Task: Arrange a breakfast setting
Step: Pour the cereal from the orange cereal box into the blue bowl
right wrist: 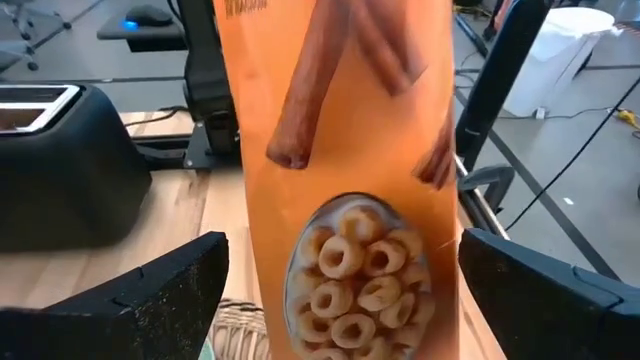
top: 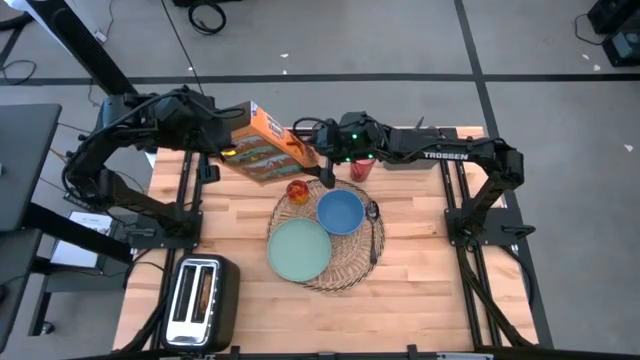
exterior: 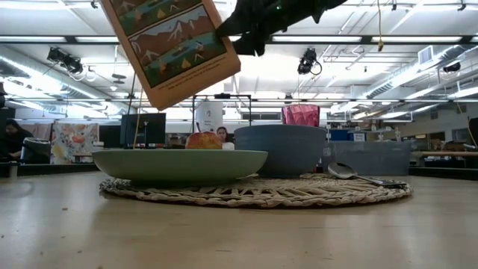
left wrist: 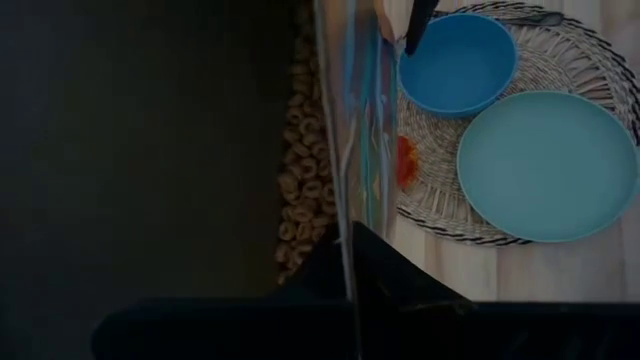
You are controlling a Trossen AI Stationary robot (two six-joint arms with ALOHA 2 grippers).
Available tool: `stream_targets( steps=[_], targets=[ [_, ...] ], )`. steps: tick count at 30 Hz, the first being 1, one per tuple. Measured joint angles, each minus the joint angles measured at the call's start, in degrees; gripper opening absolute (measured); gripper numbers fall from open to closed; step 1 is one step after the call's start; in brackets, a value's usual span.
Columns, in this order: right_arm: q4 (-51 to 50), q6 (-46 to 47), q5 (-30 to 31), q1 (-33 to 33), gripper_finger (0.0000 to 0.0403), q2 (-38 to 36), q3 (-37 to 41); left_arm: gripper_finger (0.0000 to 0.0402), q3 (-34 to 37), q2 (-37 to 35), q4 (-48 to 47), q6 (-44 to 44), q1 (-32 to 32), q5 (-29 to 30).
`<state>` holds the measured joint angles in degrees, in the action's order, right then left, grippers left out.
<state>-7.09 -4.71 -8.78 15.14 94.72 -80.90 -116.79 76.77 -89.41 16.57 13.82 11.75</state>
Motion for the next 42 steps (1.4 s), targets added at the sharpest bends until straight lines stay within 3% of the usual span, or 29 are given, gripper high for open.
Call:
stream_targets(
  steps=[14, 32, 36, 42],
  targets=[
    [-0.8, 0.4, -0.4, 0.1, 0.0383, -0.1, -0.1, 0.0000, 0.0, 0.0, 5.8, 0.5, -1.8, -2.0],
    [-1.8, 6.4, -2.5, -0.1, 0.0291, -0.1, -0.1, 0.0001, 0.0, 0.1, 12.0, -0.3, -2.5, -4.2],
    [-1.6, 6.5, -2.5, -0.1, 0.0266, -0.1, -0.1, 0.0022, 0.0, 0.0, 12.6, -0.5, -2.5, -4.3],
    [-2.2, 7.2, -2.4, -0.1, 0.0266, -0.1, 0.0, 0.0080, 0.0, 0.0, 12.8, -1.4, -2.5, -4.3]
  ],
)
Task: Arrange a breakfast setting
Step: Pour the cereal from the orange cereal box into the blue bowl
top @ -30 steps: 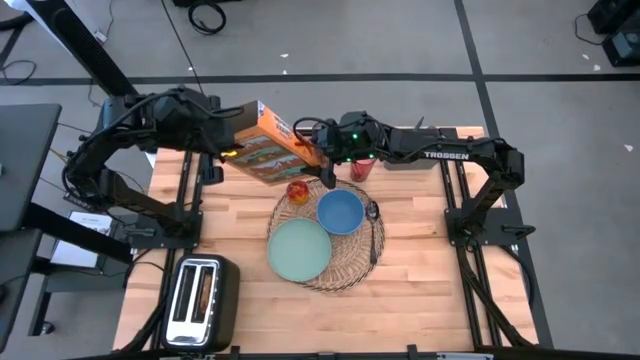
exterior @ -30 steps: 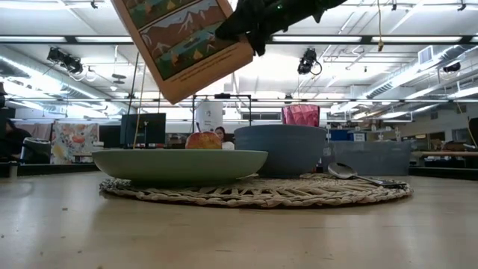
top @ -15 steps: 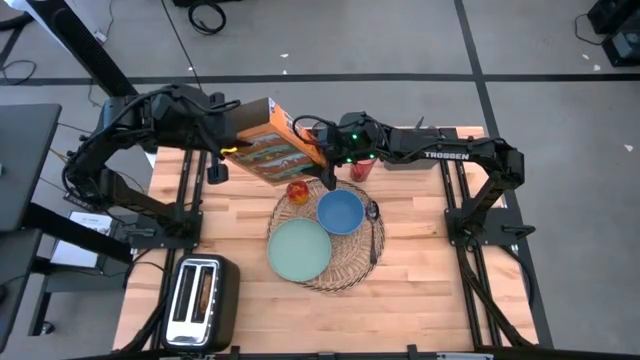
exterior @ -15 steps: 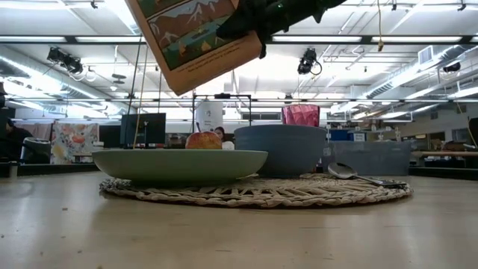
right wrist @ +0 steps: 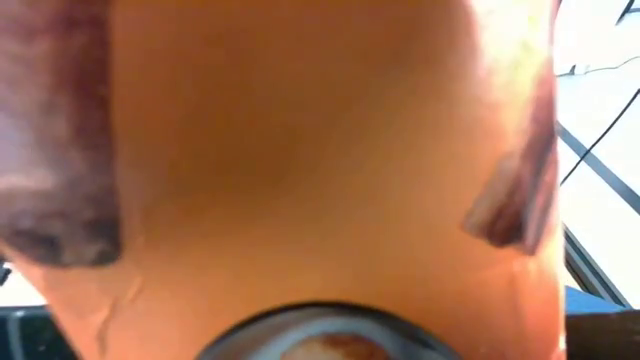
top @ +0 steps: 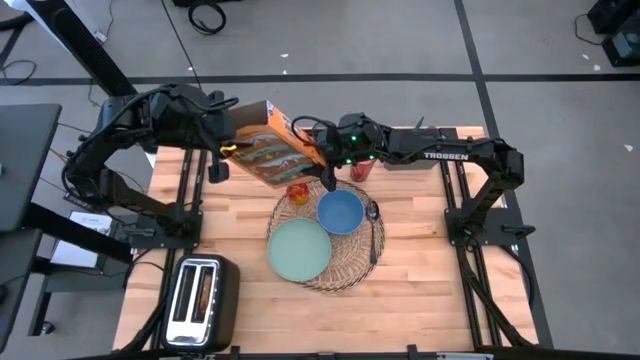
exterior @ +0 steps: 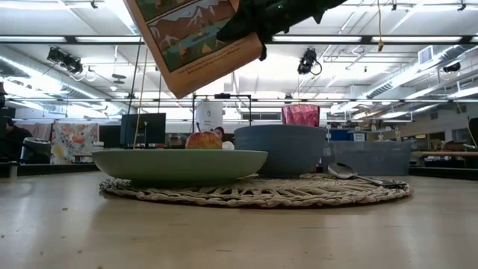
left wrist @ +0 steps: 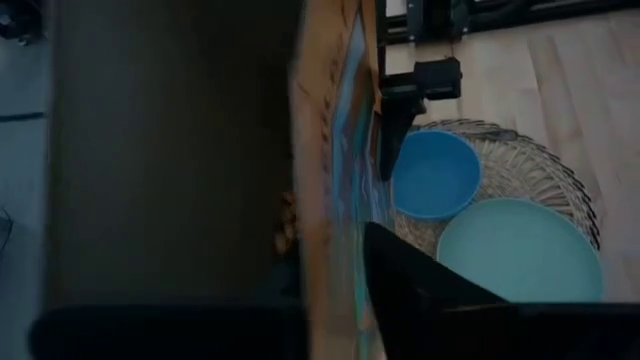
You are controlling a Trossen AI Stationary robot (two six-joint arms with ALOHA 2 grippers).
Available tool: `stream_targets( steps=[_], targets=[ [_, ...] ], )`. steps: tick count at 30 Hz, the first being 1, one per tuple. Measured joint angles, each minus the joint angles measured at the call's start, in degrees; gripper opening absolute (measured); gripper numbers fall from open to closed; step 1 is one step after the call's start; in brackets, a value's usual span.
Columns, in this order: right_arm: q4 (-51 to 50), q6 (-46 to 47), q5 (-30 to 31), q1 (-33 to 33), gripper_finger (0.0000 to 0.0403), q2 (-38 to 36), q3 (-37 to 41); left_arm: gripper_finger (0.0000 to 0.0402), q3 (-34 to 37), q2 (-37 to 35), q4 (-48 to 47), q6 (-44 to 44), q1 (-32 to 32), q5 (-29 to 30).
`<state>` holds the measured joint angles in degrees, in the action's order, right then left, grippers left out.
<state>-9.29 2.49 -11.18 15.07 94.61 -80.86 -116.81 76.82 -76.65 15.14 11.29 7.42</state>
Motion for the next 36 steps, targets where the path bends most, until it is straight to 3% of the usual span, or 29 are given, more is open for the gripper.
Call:
stream_targets(
  steps=[8, 13, 20, 26, 31, 36],
  targets=[
    [0.2, 0.8, -0.1, 0.0, 0.0264, -1.1, 0.0, 0.0203, -0.2, -4.2, -0.5, -1.4, 0.5, 0.2],
    [0.3, 1.2, -0.3, 0.0, 0.0264, -4.7, 0.0, 0.0254, -5.2, -7.8, 1.9, -4.2, 0.5, 2.2],
    [0.8, 1.8, -0.8, 0.0, 0.0264, -11.7, 0.0, 0.0277, -9.8, -11.7, 7.6, -12.9, 0.5, 2.8],
    [6.6, 7.5, -6.3, -0.4, 0.0263, -17.0, -0.2, 0.0306, -9.4, -13.2, 8.1, -18.6, 0.5, 2.8],
    [10.5, 8.5, -5.6, -2.7, 0.0263, -19.0, -0.2, 0.0315, -3.7, -12.5, 10.2, -19.1, 0.5, 1.5],
    [10.5, 8.5, -3.5, -4.7, 0.0263, -19.4, -0.2, 0.0316, 5.2, -11.2, 19.3, -19.4, 0.5, -2.6]
  ],
)
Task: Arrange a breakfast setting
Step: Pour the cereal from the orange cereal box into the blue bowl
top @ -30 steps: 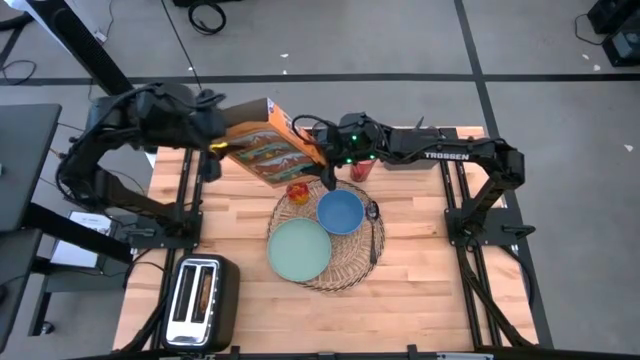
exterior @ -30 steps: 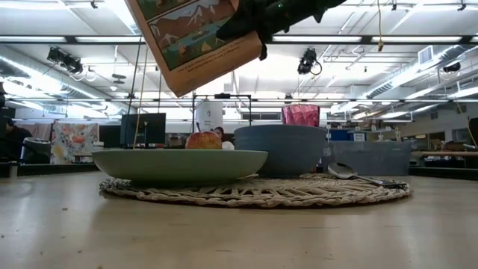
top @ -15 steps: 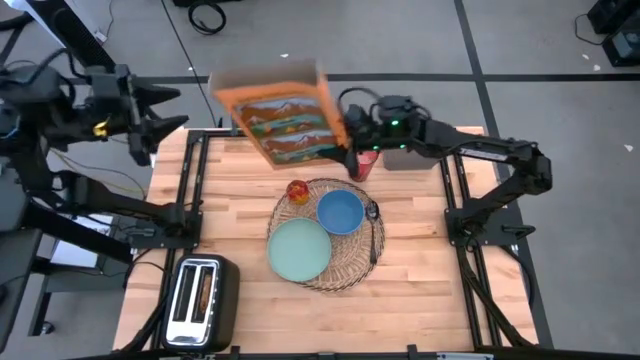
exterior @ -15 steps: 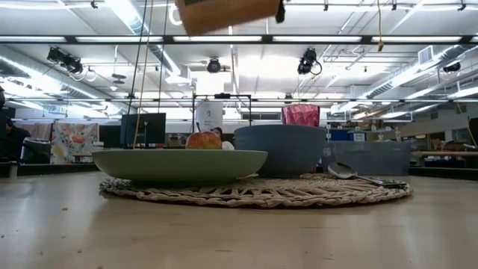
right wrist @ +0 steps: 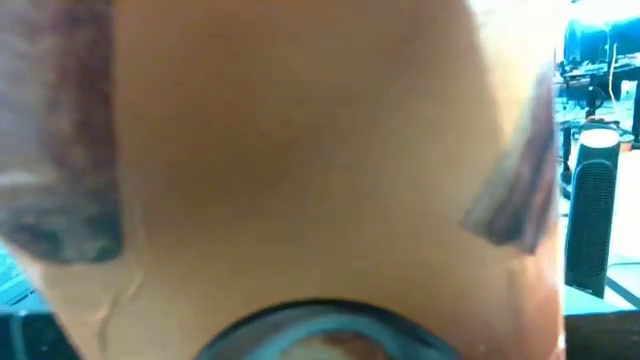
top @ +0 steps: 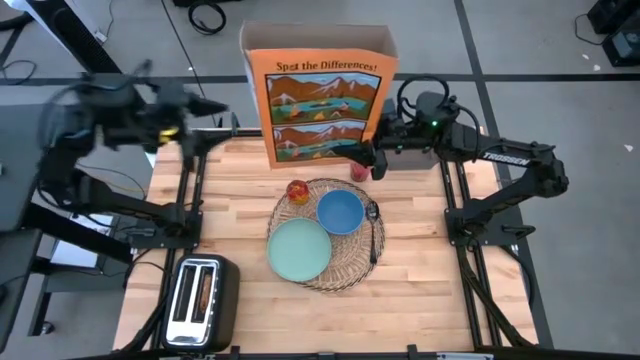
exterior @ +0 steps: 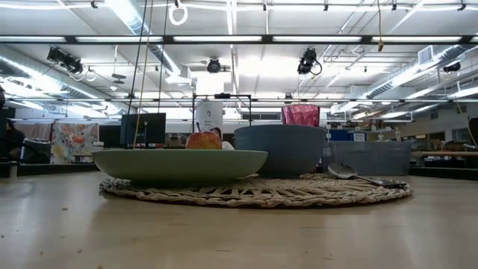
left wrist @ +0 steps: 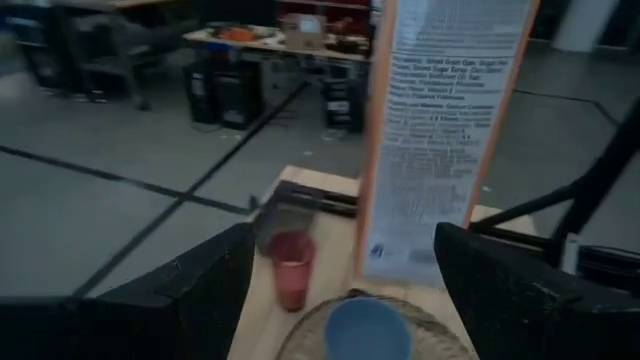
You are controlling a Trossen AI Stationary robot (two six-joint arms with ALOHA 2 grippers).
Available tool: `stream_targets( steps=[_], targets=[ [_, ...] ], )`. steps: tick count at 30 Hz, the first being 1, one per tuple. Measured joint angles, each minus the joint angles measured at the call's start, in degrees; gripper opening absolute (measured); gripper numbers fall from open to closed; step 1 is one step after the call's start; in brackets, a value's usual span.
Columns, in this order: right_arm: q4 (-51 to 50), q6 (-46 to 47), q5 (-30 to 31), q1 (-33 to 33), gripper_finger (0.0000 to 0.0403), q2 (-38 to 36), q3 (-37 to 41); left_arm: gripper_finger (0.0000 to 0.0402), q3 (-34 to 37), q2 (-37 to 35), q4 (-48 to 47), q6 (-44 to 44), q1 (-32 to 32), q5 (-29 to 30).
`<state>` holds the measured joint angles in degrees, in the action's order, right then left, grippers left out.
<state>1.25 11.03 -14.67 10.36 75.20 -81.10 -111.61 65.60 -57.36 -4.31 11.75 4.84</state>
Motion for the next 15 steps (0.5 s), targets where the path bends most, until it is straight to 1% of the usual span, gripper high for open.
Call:
stream_targets(
  steps=[4, 6, 11, 15],
  targets=[
    [0.0, 0.0, 0.0, -1.2, 0.0263, 0.2, 0.0, 0.0316, 6.0, 0.5, 8.6, 0.4, -0.1, -5.3],
    [0.1, 0.0, 0.1, -1.4, 0.0263, 0.2, 0.0, 0.0316, 8.3, 0.8, 11.9, 0.8, -0.1, -6.3],
    [0.1, -0.1, 1.7, -1.8, 0.0263, 0.2, 0.1, 0.0316, 12.4, 1.0, 16.8, 1.9, -0.1, -6.8],
    [0.0, -0.4, 1.5, -1.8, 0.0262, 0.1, 0.1, 0.0316, 13.1, 1.0, 18.4, 1.8, -0.1, -12.1]
  ],
)
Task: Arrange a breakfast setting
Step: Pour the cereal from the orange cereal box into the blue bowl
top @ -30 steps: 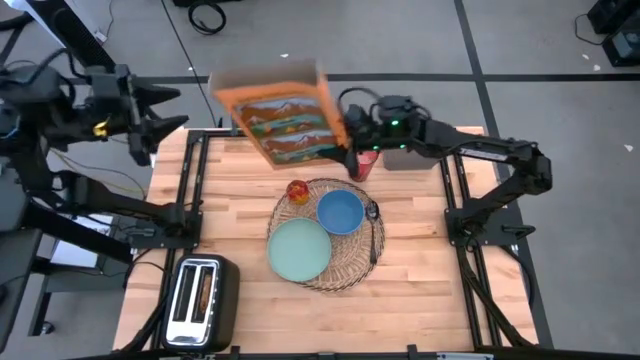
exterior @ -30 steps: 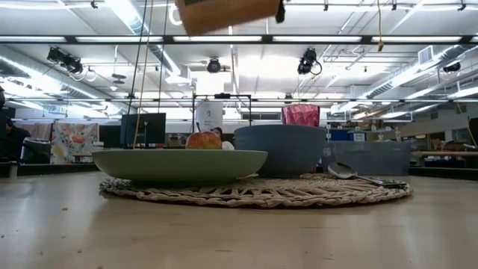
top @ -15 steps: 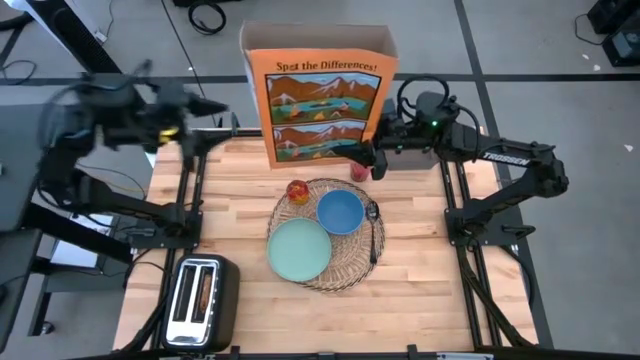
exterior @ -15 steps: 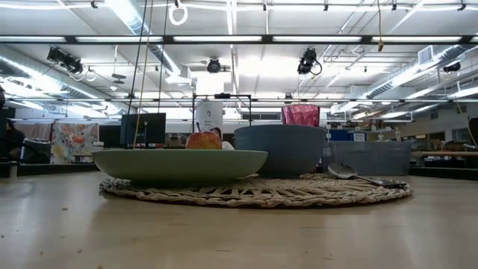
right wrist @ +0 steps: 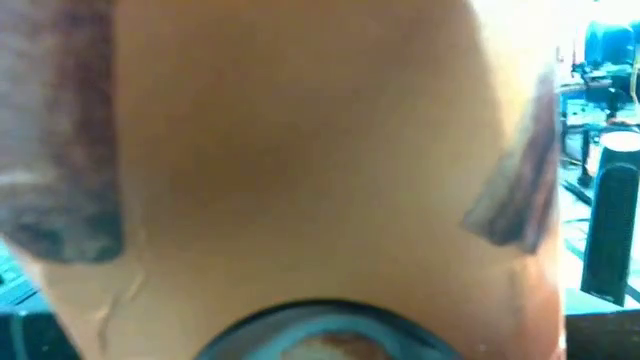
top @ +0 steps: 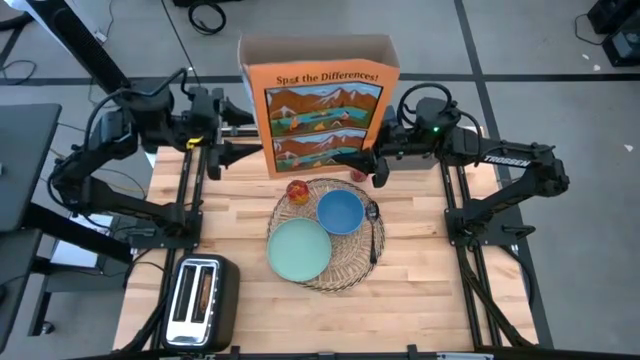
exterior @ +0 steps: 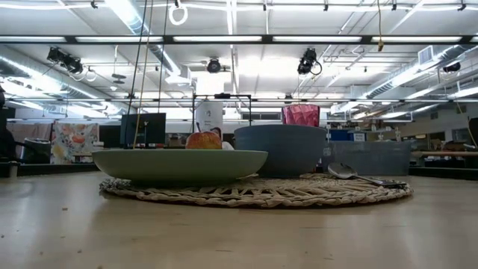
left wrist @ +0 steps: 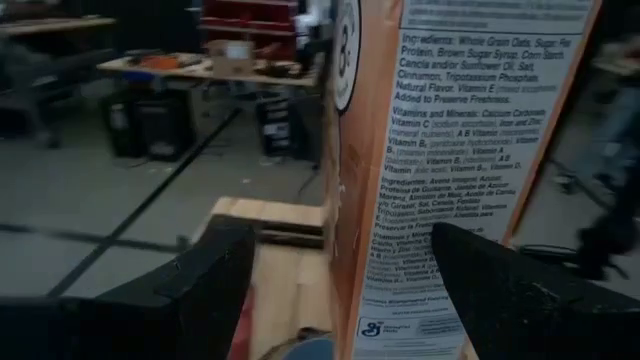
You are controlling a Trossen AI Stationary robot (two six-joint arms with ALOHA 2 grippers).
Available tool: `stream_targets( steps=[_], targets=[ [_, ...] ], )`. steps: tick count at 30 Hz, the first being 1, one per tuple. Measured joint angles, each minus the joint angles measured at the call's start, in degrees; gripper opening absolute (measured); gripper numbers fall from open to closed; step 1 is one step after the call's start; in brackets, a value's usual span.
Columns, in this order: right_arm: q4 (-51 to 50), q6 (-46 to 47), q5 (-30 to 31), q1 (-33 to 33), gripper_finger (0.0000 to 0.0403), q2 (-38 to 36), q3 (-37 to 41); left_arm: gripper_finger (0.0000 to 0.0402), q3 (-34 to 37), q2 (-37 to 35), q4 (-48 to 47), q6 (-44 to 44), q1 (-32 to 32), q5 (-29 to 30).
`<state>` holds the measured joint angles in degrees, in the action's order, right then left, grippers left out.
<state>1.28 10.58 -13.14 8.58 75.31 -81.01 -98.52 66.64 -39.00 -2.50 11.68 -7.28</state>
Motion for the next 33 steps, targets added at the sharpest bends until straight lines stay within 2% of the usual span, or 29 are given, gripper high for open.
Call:
stream_targets(
  steps=[7, 11, 16, 22, 25, 33],
  targets=[
    [0.0, -0.3, 0.0, 0.3, 0.0262, 0.1, 0.0, 0.0316, 0.0, 0.4, 0.7, 0.1, 0.0, -7.6],
    [-0.2, -0.2, 0.5, 0.4, 0.0262, 0.2, 0.0, 0.0316, 0.2, 0.5, 0.9, 0.1, -0.1, -9.6],
    [-0.3, -0.3, 1.9, 0.4, 0.0261, 0.1, 0.0, 0.0316, 0.2, 0.9, 3.3, -0.7, 0.2, -9.0],
    [-0.8, -1.3, 6.4, 0.4, 0.0261, 0.4, 0.0, 0.0316, 0.1, 3.0, 6.5, -1.4, 0.1, -1.9],
    [-0.9, -1.6, 7.3, 0.4, 0.0261, 0.4, 0.0, 0.0316, 0.1, 3.9, 7.4, -1.4, 0.2, -0.3],
    [-0.2, -1.6, 7.4, 0.4, 0.0261, 0.4, 0.1, 0.0316, -0.1, 5.8, 6.9, -1.5, 0.2, 0.0]
  ],
)
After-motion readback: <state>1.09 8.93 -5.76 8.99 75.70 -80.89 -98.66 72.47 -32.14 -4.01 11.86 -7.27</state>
